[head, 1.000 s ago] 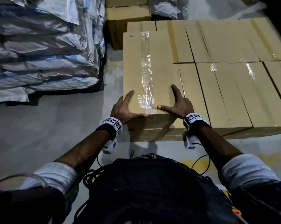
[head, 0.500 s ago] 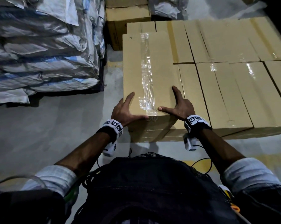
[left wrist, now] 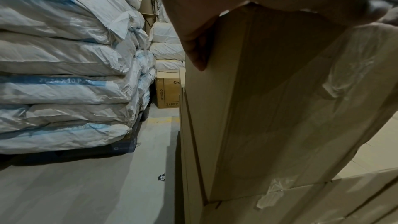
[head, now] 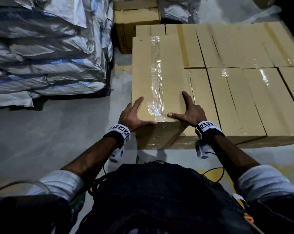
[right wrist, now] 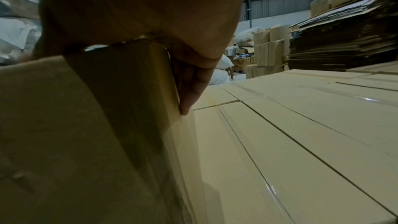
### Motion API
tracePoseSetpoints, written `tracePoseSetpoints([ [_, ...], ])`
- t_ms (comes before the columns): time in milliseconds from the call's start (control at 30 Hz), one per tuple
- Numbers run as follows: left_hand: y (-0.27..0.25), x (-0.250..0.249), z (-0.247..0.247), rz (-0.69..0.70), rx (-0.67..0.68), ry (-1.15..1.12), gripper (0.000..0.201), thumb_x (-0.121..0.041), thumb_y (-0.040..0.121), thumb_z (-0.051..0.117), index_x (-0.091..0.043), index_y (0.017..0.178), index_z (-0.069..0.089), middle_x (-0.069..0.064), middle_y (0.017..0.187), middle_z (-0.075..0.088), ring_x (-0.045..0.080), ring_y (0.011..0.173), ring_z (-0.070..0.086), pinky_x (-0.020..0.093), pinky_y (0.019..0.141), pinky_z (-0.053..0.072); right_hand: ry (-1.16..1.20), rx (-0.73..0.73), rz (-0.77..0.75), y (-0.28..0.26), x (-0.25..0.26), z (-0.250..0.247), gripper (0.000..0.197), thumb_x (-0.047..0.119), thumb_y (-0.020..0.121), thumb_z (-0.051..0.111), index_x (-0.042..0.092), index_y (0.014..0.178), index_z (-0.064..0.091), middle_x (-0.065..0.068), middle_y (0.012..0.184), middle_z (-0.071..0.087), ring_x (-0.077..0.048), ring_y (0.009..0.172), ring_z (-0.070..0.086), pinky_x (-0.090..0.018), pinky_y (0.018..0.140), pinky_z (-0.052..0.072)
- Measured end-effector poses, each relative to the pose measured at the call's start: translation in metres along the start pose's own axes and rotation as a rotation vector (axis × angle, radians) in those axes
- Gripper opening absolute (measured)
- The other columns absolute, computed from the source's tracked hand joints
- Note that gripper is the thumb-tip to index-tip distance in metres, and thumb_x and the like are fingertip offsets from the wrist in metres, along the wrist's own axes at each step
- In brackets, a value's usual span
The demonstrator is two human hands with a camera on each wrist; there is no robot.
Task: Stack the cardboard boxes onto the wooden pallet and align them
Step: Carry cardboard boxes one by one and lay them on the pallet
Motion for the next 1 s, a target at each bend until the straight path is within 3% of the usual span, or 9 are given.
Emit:
tracePoseSetpoints([
  [600, 0.0024, -0.0008, -0.0085, -0.028, 0.031, -0.003, 0.136, -0.09, 0.044, 0.08, -0.052, 0.158, 0.016, 0.006, 0.164, 0.035, 0.035, 0.147, 0.038, 0.05, 0.119, 0.037, 0.012, 0.013, 0.002, -0.001, 0.0069, 0.0017, 0.124, 0.083, 0.066, 0.073, 0.04, 0.162, 0.008, -0.02, 0.122, 0.068, -0.042, 0.098, 0.066, -0.046, 0.091, 0.055],
  [867, 0.0026, -0.0022, -0.0057, -0.024, 0.036, -0.02, 0.135, -0.085, 0.046, 0.084, -0.051, 0.158, 0.016, 0.008, 0.162, 0.035, 0.036, 0.145, 0.04, 0.049, 0.118, 0.039, 0.031, 0.009, 0.015, -0.0009, 0.0026, 0.0021, 0.123, 0.083, 0.065, 0.075, 0.042, 0.162, 0.01, -0.02, 0.13, 0.065, -0.043, 0.107, 0.065, -0.044, 0.092, 0.052],
  [1000, 0.0021, -0.0028, -0.0049, -0.022, 0.032, -0.018, 0.134, -0.086, 0.046, 0.083, -0.052, 0.157, 0.016, 0.008, 0.163, 0.034, 0.035, 0.145, 0.04, 0.047, 0.117, 0.038, 0.033, 0.005, 0.013, 0.0003, 0.0005, 0.0028, 0.123, 0.082, 0.065, 0.075, 0.043, 0.161, 0.011, -0.018, 0.125, 0.067, -0.041, 0.102, 0.066, -0.04, 0.085, 0.052],
])
Point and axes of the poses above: each hand's wrist, its own y-axis towards the middle knuckle, its own z-axis out of the palm, x = y × z, the point moved 3 cm from there along y, towards the middle knuckle
